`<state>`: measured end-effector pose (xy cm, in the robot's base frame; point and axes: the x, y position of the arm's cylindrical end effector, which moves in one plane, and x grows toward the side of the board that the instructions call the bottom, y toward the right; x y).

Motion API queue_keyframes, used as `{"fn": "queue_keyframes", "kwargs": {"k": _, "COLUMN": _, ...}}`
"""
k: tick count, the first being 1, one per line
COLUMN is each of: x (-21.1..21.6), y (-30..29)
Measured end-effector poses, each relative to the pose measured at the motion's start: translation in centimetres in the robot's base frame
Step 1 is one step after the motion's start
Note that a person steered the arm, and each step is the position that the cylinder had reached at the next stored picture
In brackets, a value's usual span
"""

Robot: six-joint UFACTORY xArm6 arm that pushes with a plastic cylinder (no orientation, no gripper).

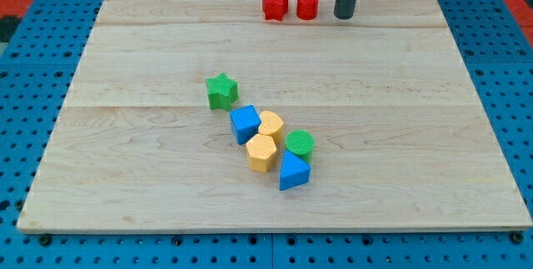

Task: Move the red circle into the red star

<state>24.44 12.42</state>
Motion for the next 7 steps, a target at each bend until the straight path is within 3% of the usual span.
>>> {"fn": "queue_keyframes", "kwargs": {"k": 2, "x": -1.0, "y": -6.7}}
{"fn": "queue_keyframes", "kwargs": {"k": 4, "x": -5.3, "y": -1.2}}
{"fn": "queue_keyframes", "kwargs": {"k": 6, "x": -5.0, "y": -8.8}}
{"fn": "queue_keyframes", "kwargs": {"k": 7, "x": -4.8, "y": -9.0}}
